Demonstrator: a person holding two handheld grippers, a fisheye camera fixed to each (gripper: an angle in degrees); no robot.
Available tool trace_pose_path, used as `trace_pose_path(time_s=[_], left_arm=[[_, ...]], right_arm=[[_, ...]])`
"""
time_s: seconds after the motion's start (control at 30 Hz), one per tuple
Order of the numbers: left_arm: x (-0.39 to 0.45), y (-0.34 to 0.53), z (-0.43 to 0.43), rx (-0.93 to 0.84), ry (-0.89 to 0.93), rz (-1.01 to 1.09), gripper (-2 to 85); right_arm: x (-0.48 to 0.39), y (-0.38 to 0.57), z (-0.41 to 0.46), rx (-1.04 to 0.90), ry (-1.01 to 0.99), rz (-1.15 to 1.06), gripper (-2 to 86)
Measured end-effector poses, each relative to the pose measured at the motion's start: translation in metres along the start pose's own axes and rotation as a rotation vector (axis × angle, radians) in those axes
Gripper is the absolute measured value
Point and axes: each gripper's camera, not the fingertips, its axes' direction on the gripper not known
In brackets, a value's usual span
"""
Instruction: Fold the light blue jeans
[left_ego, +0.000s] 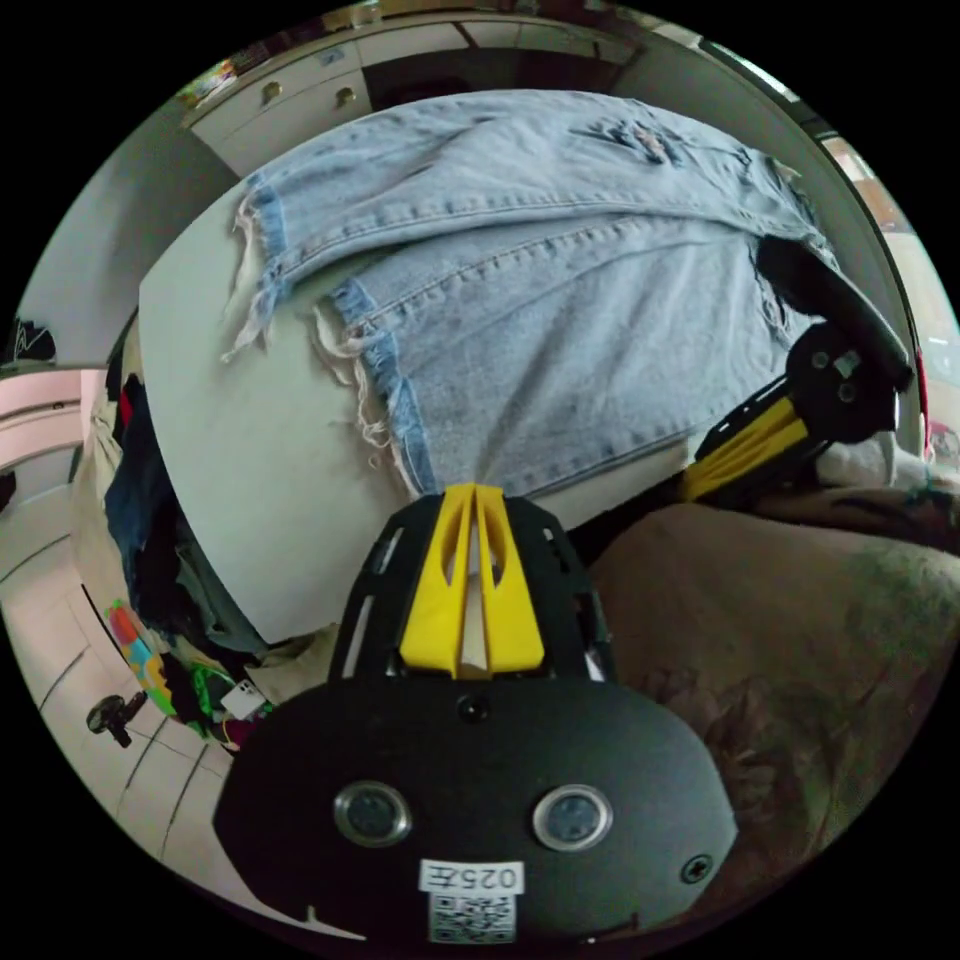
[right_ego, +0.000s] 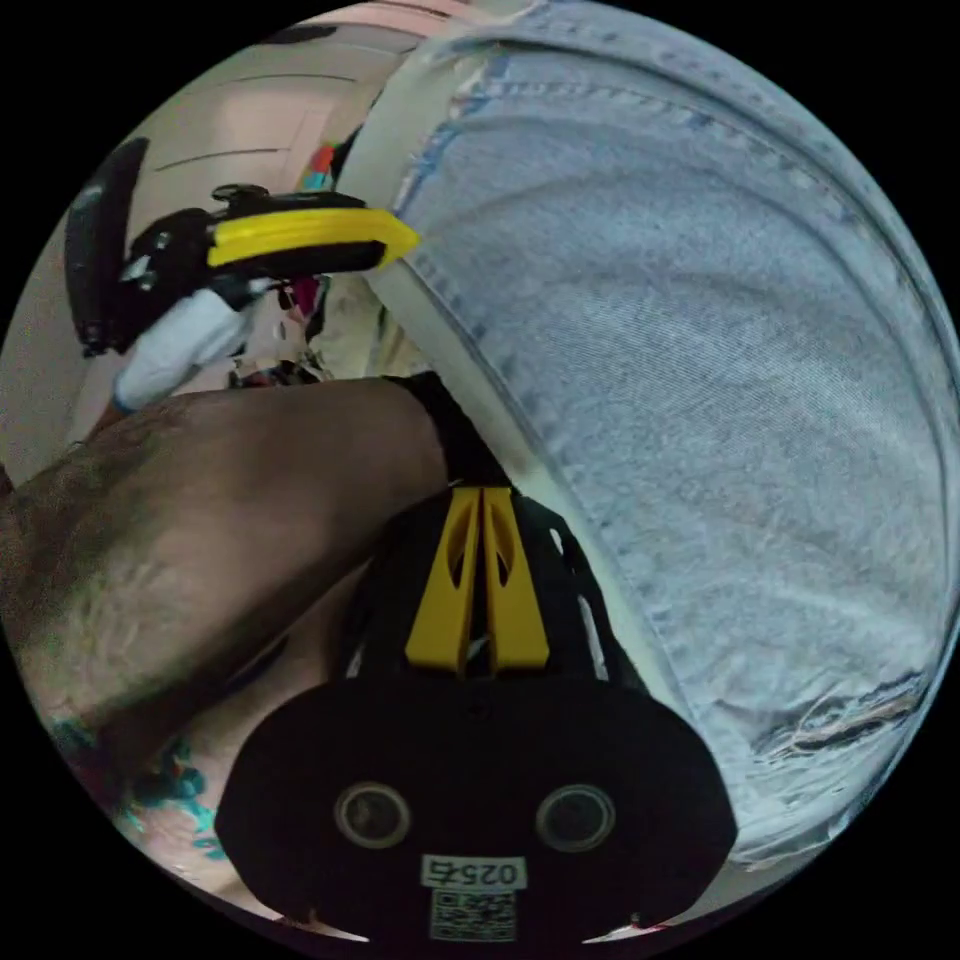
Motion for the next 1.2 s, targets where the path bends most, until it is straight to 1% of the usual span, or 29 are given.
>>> trace_pose_path(time_s=[0.07, 0.1, 0.13, 0.2, 0.27, 0.3, 0.37, 0.4, 0.47, 0.5, 0.53, 0.57, 0.6, 0.63, 0.67, 0.7, 0.73, 0.77, 0.8, 0.87, 0.9, 0.93, 1.0, 1.03, 1.07, 1.13, 1.2], left_arm=[[0.004, 0.0, 0.004, -0.026, 0.016, -0.039, -1.1], [0.007, -0.001, 0.005, -0.031, 0.008, -0.036, -1.1], [0.015, -0.002, 0.007, -0.046, -0.019, -0.028, -1.0], [0.028, -0.005, 0.011, -0.075, -0.067, -0.025, -1.0], [0.044, -0.006, 0.017, -0.114, -0.118, -0.053, -0.9], [0.047, -0.005, 0.019, -0.12, -0.124, -0.066, -0.9], [0.055, -0.001, 0.024, -0.115, -0.118, -0.163, -0.9], [0.055, 0.0, 0.025, -0.109, -0.106, -0.205, -0.8], [0.052, 0.015, 0.028, -0.053, -0.034, -0.435, -0.6], [0.05, 0.022, 0.028, -0.03, -0.022, -0.525, -0.4], [0.049, 0.043, 0.028, 0.017, 0.006, -0.737, 0.2], [0.051, 0.066, 0.031, 0.063, 0.073, -0.926, 1.2], [0.054, 0.079, 0.034, 0.098, 0.122, -1.012, 1.8], [0.064, 0.104, 0.043, 0.193, 0.243, -1.146, 3.1], [0.076, 0.124, 0.054, 0.282, 0.336, -1.264, 4.6], [0.081, 0.133, 0.061, 0.32, 0.38, -1.313, 5.3], [0.092, 0.143, 0.076, 0.37, 0.469, -1.371, 6.6], [0.099, 0.147, 0.092, 0.391, 0.549, -1.412, 7.4], [0.102, 0.148, 0.099, 0.4, 0.582, -1.42, 7.6], [0.111, 0.142, 0.124, 0.444, 0.683, -1.44, 7.7], [0.113, 0.142, 0.128, 0.466, 0.701, -1.451, 7.6], [0.117, 0.145, 0.133, 0.509, 0.728, -1.503, 7.5], [0.123, 0.15, 0.138, 0.519, 0.734, -1.55, 7.0], [0.126, 0.153, 0.14, 0.519, 0.734, -1.566, 6.3], [0.129, 0.157, 0.141, 0.515, 0.739, -1.587, 5.4], [0.131, 0.161, 0.14, 0.491, 0.723, -1.59, 3.4], [0.133, 0.162, 0.136, 0.45, 0.678, -1.567, 1.5]], right_arm=[[0.003, -0.001, 0.011, 0.033, 0.086, -0.07, -0.9], [0.003, 0.001, 0.008, 0.062, 0.091, -0.086, -0.9], [0.002, 0.011, -0.001, 0.137, 0.092, -0.116, -0.9], [0.008, 0.029, -0.019, 0.254, 0.138, -0.09, -0.9], [0.023, 0.072, -0.055, 0.483, 0.238, 0.012, -0.9], [0.028, 0.086, -0.066, 0.547, 0.262, 0.047, -0.9], [0.038, 0.166, -0.11, 0.869, 0.4, 0.213, -0.9], [0.039, 0.189, -0.119, 0.947, 0.453, 0.264, -0.8], [0.036, 0.281, -0.141, 1.195, 0.703, 0.46, -0.6], [0.036, 0.302, -0.142, 1.252, 0.766, 0.511, -0.5], [0.04, 0.344, -0.141, 1.361, 0.869, 0.61, -0.2], [0.049, 0.383, -0.134, 1.472, 0.917, 0.709, 0.4], [0.056, 0.402, -0.129, 1.523, 0.926, 0.738, 0.8], [0.074, 0.434, -0.116, 1.578, 0.95, 0.72, 4.1], [0.099, 0.458, -0.1, 1.584, 0.97, 0.647, 8.2], [0.113, 0.468, -0.092, 1.573, 0.975, 0.613, 10.7], [0.148, 0.487, -0.076, 1.547, 0.905, 0.608, 14.1], [0.188, 0.505, -0.062, 1.514, 0.74, 0.661, 15.8], [0.208, 0.513, -0.053, 1.509, 0.653, 0.689, 16.0], [0.279, 0.54, -0.003, 1.499, 0.32, 0.738, 16.0], [0.292, 0.545, 0.013, 1.512, 0.276, 0.778, 15.7], [0.314, 0.555, 0.046, 1.537, 0.222, 0.884, 14.9], [0.34, 0.564, 0.091, 1.541, 0.175, 1.027, 15.0], [0.359, 0.57, 0.121, 1.566, 0.074, 1.146, 15.4], [0.376, 0.575, 0.15, 1.627, -0.041, 1.215, 15.6], [0.398, 0.573, 0.185, 1.658, -0.14, 1.34, 15.5], [0.416, 0.561, 0.206, 1.628, -0.167, 1.404, 15.2]])
